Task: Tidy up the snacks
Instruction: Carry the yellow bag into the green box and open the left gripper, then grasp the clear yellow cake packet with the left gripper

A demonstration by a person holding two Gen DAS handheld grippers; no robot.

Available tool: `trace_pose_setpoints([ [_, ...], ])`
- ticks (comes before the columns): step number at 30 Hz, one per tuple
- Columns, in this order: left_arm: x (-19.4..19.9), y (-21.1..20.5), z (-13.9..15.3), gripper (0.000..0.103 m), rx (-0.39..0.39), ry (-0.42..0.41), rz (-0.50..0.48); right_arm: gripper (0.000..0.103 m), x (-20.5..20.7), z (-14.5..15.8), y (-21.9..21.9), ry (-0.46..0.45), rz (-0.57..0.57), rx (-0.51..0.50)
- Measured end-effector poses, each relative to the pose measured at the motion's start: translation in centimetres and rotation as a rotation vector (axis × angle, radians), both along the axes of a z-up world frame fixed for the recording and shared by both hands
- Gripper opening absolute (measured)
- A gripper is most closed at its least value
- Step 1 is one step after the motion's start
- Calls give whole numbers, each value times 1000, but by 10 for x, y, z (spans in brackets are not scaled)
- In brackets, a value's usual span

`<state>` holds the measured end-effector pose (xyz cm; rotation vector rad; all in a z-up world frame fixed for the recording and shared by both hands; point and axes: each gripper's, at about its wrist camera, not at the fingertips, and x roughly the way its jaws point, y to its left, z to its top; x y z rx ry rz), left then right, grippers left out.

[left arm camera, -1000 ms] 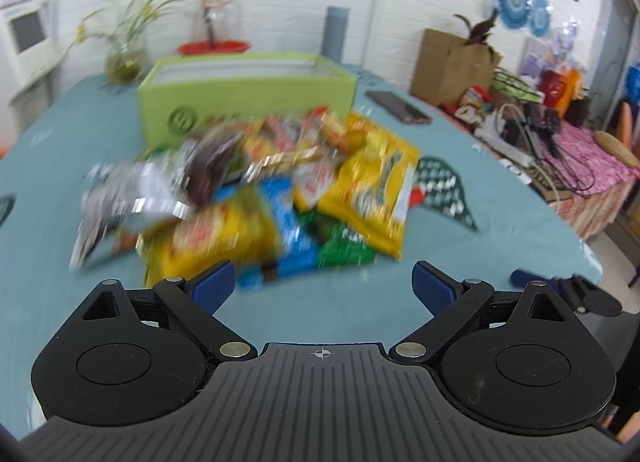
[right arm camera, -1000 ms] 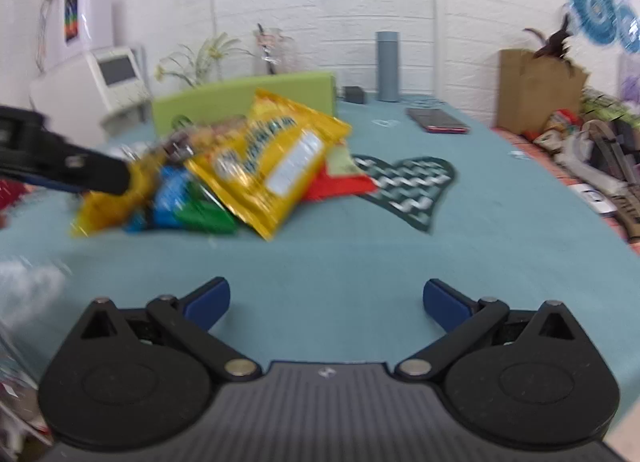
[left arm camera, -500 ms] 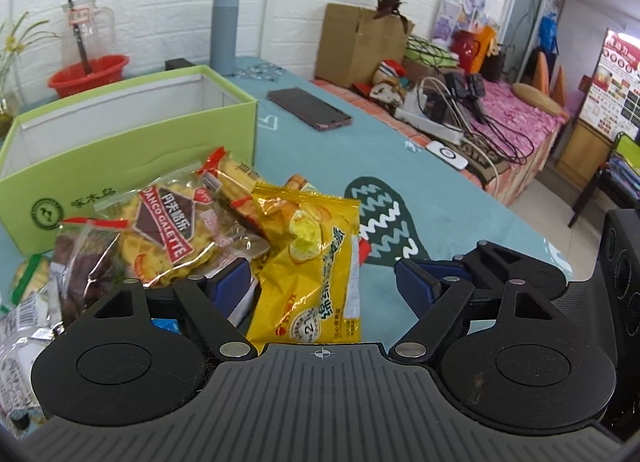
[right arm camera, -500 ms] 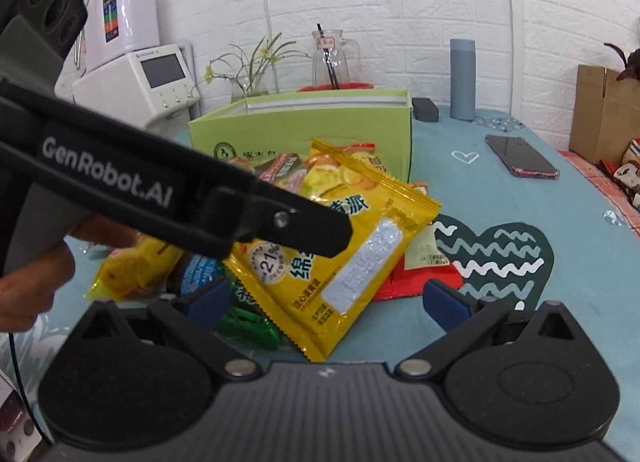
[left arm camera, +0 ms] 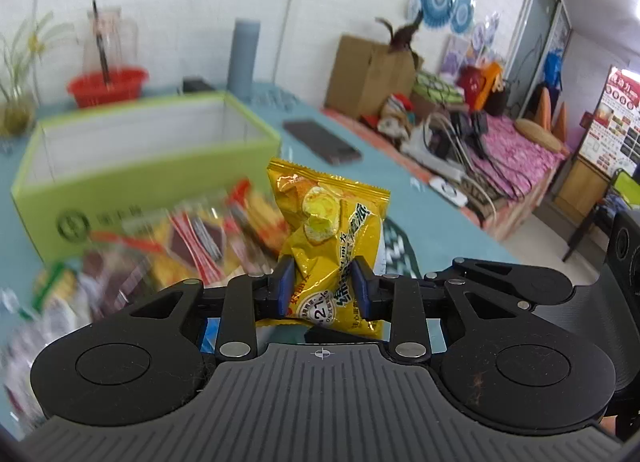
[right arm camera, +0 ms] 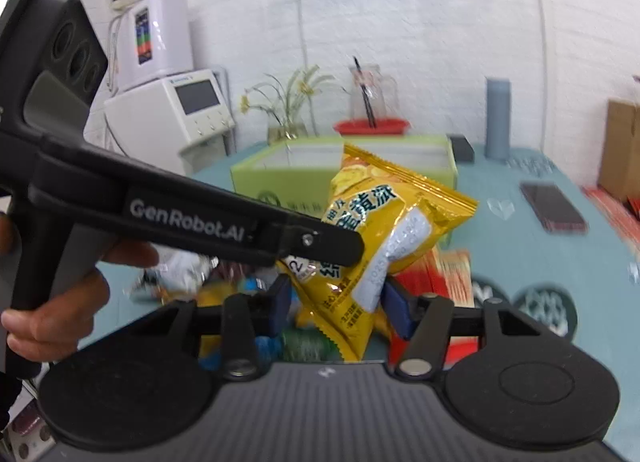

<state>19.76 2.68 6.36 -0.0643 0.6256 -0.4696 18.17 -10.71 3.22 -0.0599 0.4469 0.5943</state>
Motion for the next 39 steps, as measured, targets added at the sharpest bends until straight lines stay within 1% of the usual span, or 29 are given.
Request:
trace_pose_setpoints([
  [2, 10, 9, 19, 10, 14, -46, 44, 62, 22, 17, 11, -34, 40, 0],
  [4, 27, 21, 35, 10, 25, -79, 84, 62, 51, 31, 25, -45, 76, 7],
  [8, 79, 51, 52, 10, 39, -77, 162, 62, 116, 50, 55, -24, 143, 9],
  [11, 124, 74, 47, 10, 39, -38, 201, 62, 161, 48, 81, 2, 172, -23],
  [13, 151, 90, 36, 10, 29, 0, 221, 62, 188, 39, 94, 32, 186, -35],
  [16, 184, 108, 12, 11, 28, 48, 255, 66, 220, 19, 111, 74, 199, -51],
  [17, 191, 112, 5, 17, 41, 41, 265, 68, 228, 12, 114, 88, 202, -58],
  [18, 197, 115, -2, 30, 61, 39, 281, 70, 233, 6, 115, 102, 201, -65],
  [19, 201, 117, -7, 35, 81, 42, 305, 71, 237, 2, 116, 110, 194, -73],
  [20, 202, 120, -10, 37, 97, 45, 323, 71, 235, 1, 113, 108, 184, -76],
  [22, 195, 124, -12, 38, 100, 40, 321, 77, 225, 6, 103, 79, 174, -59],
  [23, 186, 126, -10, 40, 94, 31, 314, 81, 216, 11, 97, 64, 168, -46],
  [24, 177, 127, -8, 45, 91, 23, 311, 83, 205, 15, 91, 49, 167, -39],
  [25, 166, 128, -6, 47, 94, 14, 312, 84, 192, 18, 87, 32, 170, -37],
  [26, 153, 128, -5, 50, 96, 4, 314, 88, 177, 21, 82, 17, 172, -38],
  [27, 141, 130, -4, 52, 96, -3, 316, 94, 160, 23, 77, 3, 173, -39],
  [28, 126, 130, -3, 52, 92, -5, 316, 95, 143, 23, 73, -11, 175, -42],
  [31, 79, 134, -3, 52, 63, -13, 325, 95, 88, 19, 64, -21, 197, -32],
  [34, 26, 136, -6, 56, 40, -20, 352, 95, 36, 4, 63, 9, 249, -16],
  [37, -29, 138, -16, 57, 6, 10, 370, 95, -4, -17, 68, 46, 294, -28],
  [39, -63, 139, -29, 58, -20, 46, 377, 95, -20, -27, 73, 52, 312, -49],
])
